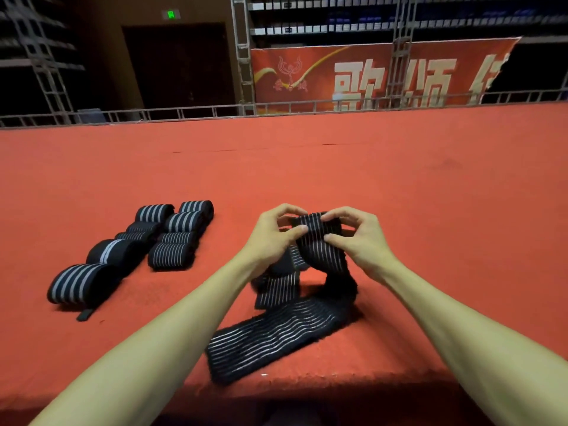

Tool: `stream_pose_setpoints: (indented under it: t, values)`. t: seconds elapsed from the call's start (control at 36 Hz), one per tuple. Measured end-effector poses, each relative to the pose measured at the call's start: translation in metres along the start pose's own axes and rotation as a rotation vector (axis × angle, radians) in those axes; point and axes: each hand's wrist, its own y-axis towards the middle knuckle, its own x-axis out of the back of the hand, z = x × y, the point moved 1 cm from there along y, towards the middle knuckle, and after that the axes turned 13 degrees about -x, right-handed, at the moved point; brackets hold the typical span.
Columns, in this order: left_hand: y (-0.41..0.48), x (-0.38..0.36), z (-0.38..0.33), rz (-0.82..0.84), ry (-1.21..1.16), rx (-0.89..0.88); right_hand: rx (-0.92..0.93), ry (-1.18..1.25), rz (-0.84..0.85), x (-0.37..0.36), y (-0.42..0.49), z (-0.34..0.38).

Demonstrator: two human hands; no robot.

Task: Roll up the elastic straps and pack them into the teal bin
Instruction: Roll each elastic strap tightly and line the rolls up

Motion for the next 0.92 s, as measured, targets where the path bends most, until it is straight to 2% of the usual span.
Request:
stream_pose_setpoints:
  t: [0.14,0.28,0.39,0.53,0.69,0.78,0.92]
  values:
    - [0.021,0.022,0.014,-0.17,-0.127,0.009,0.028,-0.012,0.07,-0.024,0.043,0.012]
    - [0.048,0.045,0.038,-0.258,-0.167,0.062,0.024,0.027,0.028,-0.06,0.083,0.013]
    - [0.071,0.061,0.057,-0.247,-0.136,0.051,0.009,0.024,-0.022,-0.077,0.121,0.009]
    - [0.093,0.077,0.066,-0.186,-0.221,0.066,0.009,0.075,-0.037,-0.082,0.147,0.008]
    - [0.102,0.088,0.066,-0.179,-0.147,-0.06,0.035,0.178,-0.007,-0.088,0.15,0.016]
    - [0.102,0.089,0.066,-0.191,-0.099,-0.126,-0.016,0.27,-0.03,-0.091,0.146,0.013]
    - [0.107,0.098,0.069,-0.193,0.007,-0.186,-0.167,0.391,0.051,-0.091,0.147,0.008]
